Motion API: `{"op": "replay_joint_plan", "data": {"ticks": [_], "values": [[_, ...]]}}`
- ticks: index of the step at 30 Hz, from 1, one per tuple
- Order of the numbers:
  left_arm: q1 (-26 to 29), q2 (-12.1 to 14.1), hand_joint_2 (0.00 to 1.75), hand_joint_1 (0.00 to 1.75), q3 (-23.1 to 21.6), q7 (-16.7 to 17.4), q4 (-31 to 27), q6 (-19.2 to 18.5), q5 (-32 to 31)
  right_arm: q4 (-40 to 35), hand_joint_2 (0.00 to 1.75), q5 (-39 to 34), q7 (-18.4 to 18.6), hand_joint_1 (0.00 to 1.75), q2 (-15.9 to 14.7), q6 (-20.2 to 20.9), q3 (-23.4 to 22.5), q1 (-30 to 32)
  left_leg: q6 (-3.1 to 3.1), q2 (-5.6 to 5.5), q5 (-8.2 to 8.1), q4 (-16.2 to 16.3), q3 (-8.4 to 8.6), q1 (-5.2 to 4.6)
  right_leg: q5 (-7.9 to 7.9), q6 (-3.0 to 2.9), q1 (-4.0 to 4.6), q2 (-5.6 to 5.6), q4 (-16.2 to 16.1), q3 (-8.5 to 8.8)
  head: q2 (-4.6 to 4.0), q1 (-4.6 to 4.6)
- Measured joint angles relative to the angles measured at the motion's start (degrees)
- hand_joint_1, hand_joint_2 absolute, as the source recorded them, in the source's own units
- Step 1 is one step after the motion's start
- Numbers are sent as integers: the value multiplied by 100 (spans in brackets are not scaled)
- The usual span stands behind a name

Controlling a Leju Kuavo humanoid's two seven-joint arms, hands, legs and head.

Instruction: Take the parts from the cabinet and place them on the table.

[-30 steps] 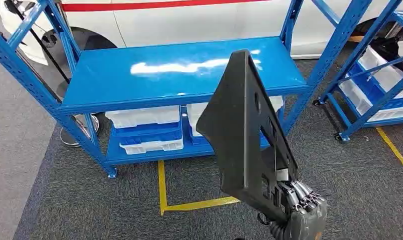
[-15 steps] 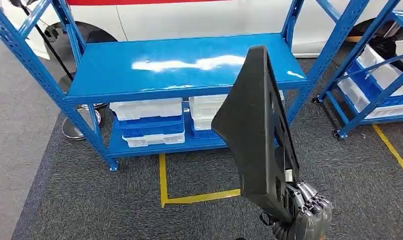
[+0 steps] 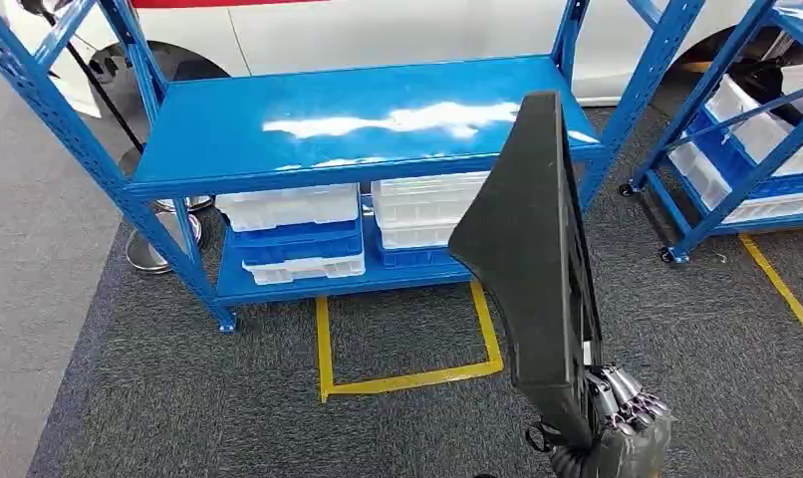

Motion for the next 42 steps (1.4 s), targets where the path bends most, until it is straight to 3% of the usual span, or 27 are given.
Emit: {"op": "replay_joint_plan", "data": {"ticks": [3,5,7,8,9,10,14,15,16,19,20,21,22,24,25,26,29,30,31,33,35,36,37,39,40,41,42], "values": [[3,0,175,0,17,-6,0,0,0,2,175,0,2,175,11,0,-2,6,-40,-11,-715,1065,-447,4,52,-85,26,5,-3,-82,0,-4],[1,0,175,0,24,-13,0,0,2,2,175,-24,7,175,11,0,-4,9,-53,-11,-931,1717,-700,4,72,-90,40,26,20,-137,0,-4],[8,2,175,0,35,-15,0,-2,4,4,175,-42,7,175,11,0,-4,10,-37,-16,-653,1394,-479,4,75,-84,41,91,59,-163,0,-4],[16,9,175,0,42,-13,0,-2,4,4,175,-57,7,175,11,0,-4,10,-14,-42,-378,859,-175,4,76,-80,41,140,78,-164,0,-4],[16,11,175,0,52,-13,0,-2,4,4,175,-87,7,175,11,0,-4,11,17,-144,-170,368,84,4,75,-67,40,180,95,-167,0,-5],[24,15,175,0,68,-9,0,-2,7,4,175,-112,4,175,11,0,-4,9,56,-351,-200,81,211,4,77,-34,50,201,109,-196,0,0],[13,15,175,0,76,4,0,18,15,7,175,-206,-55,175,22,-4,-7,43,87,-242,-187,-33,227,-17,156,126,38,357,107,-284,0,-2],[23,9,175,0,79,11,0,20,13,4,175,-254,-112,175,26,-4,-7,65,150,-161,-135,-111,245,57,120,145,47,352,147,-297,0,-7],[17,9,175,0,81,18,0,26,11,4,175,-324,-206,175,44,-4,-9,94,191,-117,-118,-123,244,45,0,168,62,196,281,-353,0,9],[15,9,175,0,83,41,0,33,2,9,175,-531,-465,175,129,-7,-61,106,233,32,-114,-118,215,30,-631,228,28,80,1481,-910,0,15],[19,9,175,0,83,55,0,33,2,13,175,-577,-494,175,149,-7,-83,122,232,94,-115,-113,209,29,-706,246,22,76,1789,-1052,0,15],[22,9,175,0,85,57,0,33,2,22,175,-623,-523,175,166,-6,-101,139,230,148,-117,-110,209,30,-642,253,16,66,1815,-1055,0,15],[19,9,175,0,85,57,0,33,2,20,175,-662,-544,175,181,-7,-109,155,223,202,-121,-105,211,30,-454,254,10,42,1567,-928,0,17],[6,-2,175,0,85,57,0,33,0,20,175,-715,-553,175,223,-7,-111,173,187,292,-145,-94,236,30,51,223,11,-104,518,-361,0,15],[6,-7,175,0,85,59,0,33,0,20,175,-732,-555,175,245,-7,-118,169,159,327,-160,-90,250,17,34,186,46,-392,119,-176,0,15],[1,-9,175,0,85,61,0,33,0,20,175,-759,-560,175,260,-4,-122,175,125,355,-176,-64,247,-26,47,140,98,-403,95,-179,0,13],[-17,-15,175,0,87,61,0,28,2,20,175,-844,-564,175,332,-13,-182,195,40,478,-165,-108,285,-28,63,54,121,-217,104,-235,0,13],[-26,-15,175,0,87,61,0,28,4,20,175,-870,-564,175,352,-15,-197,194,-8,511,-196,-97,291,-29,103,-3,66,-148,43,-206,0,13],[-27,-15,175,0,87,61,0,28,4,20,175,-887,-564,175,374,-20,-201,202,-38,326,-305,12,261,4,127,-42,51,-116,22,-203,0,13],[-21,-20,175,0,90,57,0,28,4,22,175,-901,-564,175,413,-31,-203,194,-54,63,-757,712,-50,9,153,-103,43,-28,25,-239,0,9],[-12,-20,175,0,92,63,0,28,7,33,175,-911,-566,175,431,-33,-205,199,-68,6,-1094,1598,-466,8,162,-115,58,109,36,-270,0,9],[-5,-20,175,0,92,63,0,28,7,44,175,-911,-566,175,437,-33,-208,203,-62,6,-1049,1713,-522,8,163,-113,63,179,45,-274,0,9],[-12,-20,175,0,92,72,0,28,4,57,175,-911,-566,175,439,-35,-214,210,-51,5,-868,1534,-444,9,163,-112,63,248,58,-270,0,9],[-11,-20,175,0,92,72,0,28,4,59,175,-911,-566,175,439,-35,-221,226,-14,-68,-340,623,-16,9,158,-102,63,391,81,-251,0,9],[-8,-20,175,0,94,74,0,28,7,59,175,-918,-568,175,450,-37,-225,228,17,-272,-140,148,193,11,155,-92,60,448,96,-258,0,9],[9,-15,175,0,103,81,0,28,7,63,175,-922,-568,175,459,-39,-230,225,52,-561,-225,-1,236,25,152,-46,88,495,134,-299,0,13],[-3,-17,175,0,107,79,0,33,9,63,175,-922,-568,175,468,-39,-232,227,49,-520,-220,-39,240,22,170,-4,59,565,142,-345,0,7]]}}
